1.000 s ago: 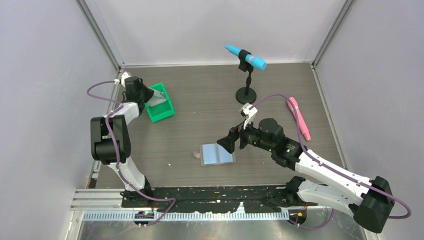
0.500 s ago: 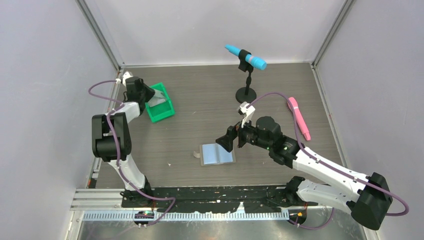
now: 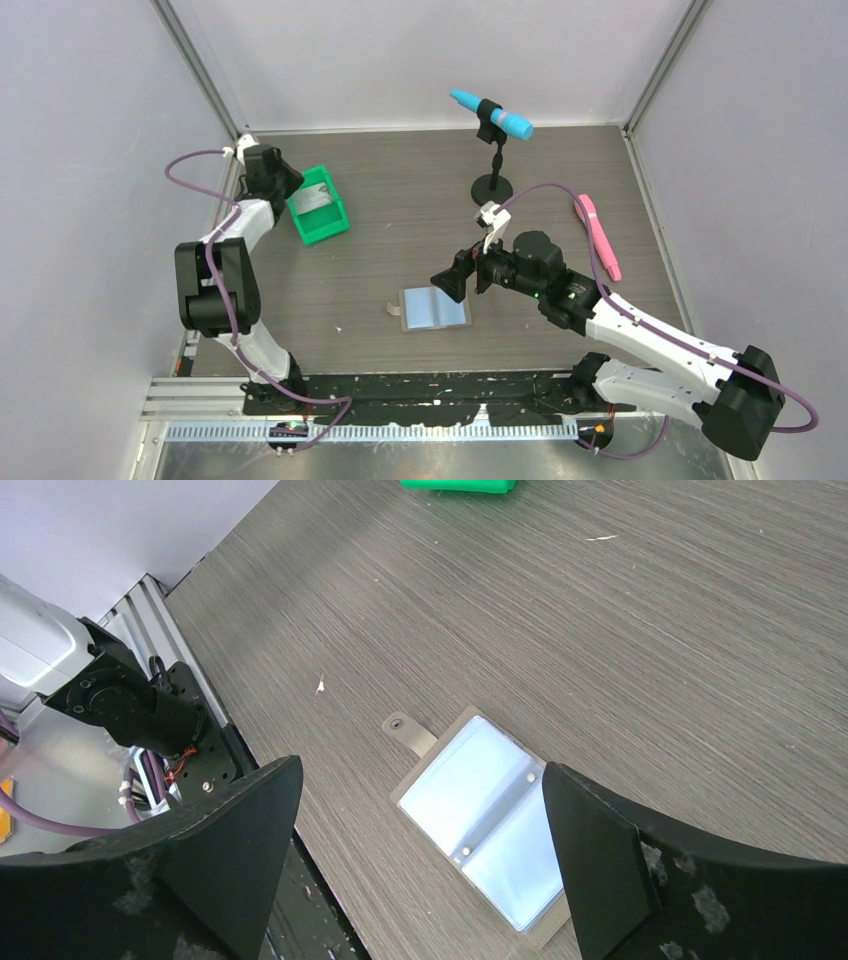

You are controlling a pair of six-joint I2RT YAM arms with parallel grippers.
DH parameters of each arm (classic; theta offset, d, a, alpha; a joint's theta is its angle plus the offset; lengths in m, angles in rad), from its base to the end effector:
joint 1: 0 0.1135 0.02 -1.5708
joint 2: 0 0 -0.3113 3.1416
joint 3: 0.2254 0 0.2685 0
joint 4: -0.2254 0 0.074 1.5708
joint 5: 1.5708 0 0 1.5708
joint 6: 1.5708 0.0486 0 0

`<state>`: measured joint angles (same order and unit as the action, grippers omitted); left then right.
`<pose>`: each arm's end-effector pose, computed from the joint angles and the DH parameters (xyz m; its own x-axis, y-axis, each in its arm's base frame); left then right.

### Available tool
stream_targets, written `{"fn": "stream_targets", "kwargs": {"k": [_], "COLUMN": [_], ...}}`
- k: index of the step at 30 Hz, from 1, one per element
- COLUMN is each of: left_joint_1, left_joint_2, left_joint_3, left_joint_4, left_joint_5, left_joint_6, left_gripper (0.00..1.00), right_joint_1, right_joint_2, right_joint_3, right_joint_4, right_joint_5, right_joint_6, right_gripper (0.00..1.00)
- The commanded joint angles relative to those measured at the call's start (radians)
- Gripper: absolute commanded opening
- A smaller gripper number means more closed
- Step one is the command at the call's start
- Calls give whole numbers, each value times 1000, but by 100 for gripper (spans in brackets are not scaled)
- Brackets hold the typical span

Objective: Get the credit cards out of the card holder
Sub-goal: Place the credit card in the storage box.

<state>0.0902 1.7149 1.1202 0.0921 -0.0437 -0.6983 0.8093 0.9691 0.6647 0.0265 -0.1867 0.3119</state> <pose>0.4206 0.0402 0.2656 -0.2851 -0.6707 -0.6847 -0.4066 0.7316 -0.5473 0.1512 0.1716 0.3155 -0.4362 -0.0206 -0.8996 -0.7360 0.5833 0.3436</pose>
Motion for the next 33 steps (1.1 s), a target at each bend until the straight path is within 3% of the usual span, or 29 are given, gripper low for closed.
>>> {"fn": "stream_targets", "kwargs": {"k": [1,7,13,20,33], "left_joint_1": [2,-11,-72,-105,-119], "left_joint_2": [-83,-124,-114,-17,77], "left_joint_3": [34,-32,-90,-79,-19], "left_joint_4": [-88,-101,-122,-172,-233], "left_joint_5": [-78,-58,-114,-147,-224], "left_joint_6": [23,-26,-125,-288,-361], "left_gripper": [25,20,0,0,0], "right_joint_1": [-4,-4,-3,-4,-10], "right_joint_2": [-15,-15,-11,-10,-3], "right_joint_3": [41,40,27,20,29], "right_joint_4": [36,40,68,73,70], "right_joint_5": [-16,-35,-48,-45,-36], "right_joint_6": [-4,14,34,32,5], "right_gripper": [99,99,99,99,98]}}
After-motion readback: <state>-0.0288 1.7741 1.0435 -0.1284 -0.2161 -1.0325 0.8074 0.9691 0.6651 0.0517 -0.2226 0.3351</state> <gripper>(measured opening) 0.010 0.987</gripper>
